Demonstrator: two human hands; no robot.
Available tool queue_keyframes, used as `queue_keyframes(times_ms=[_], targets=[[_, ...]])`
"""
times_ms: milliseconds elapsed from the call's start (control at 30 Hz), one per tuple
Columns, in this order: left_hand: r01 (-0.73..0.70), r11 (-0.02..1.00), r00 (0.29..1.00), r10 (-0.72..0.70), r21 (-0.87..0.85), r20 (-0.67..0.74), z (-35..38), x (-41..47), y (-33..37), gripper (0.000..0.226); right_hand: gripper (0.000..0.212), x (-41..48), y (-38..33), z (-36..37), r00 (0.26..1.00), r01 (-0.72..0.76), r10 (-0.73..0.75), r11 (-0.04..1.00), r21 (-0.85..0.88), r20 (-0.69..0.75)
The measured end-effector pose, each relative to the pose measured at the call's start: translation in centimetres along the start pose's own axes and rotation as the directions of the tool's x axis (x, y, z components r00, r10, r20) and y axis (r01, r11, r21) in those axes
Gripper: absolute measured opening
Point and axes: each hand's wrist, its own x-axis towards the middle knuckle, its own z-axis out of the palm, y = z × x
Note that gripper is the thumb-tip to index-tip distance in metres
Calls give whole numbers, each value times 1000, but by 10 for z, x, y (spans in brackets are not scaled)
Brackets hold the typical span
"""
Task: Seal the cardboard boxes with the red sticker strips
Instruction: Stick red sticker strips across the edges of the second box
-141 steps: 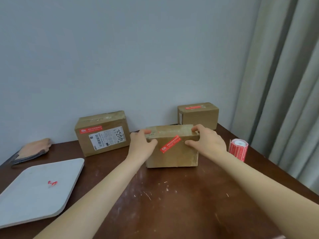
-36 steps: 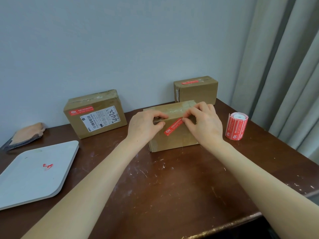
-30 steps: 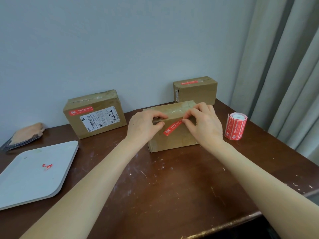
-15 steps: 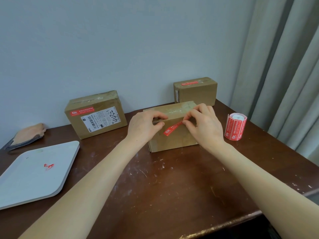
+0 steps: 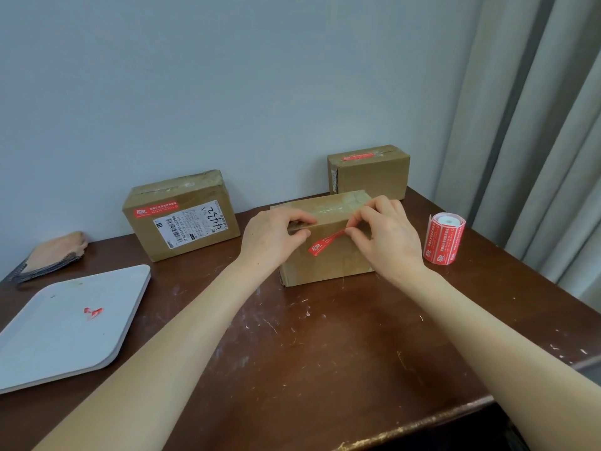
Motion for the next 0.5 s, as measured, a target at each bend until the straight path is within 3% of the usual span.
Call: queue_keyframes(times_ms=[500], targets=[[0,1000,1000,0,-19,1,1,1,-2,23,11,0,1,-3,999,-1,0,1000,26,38]])
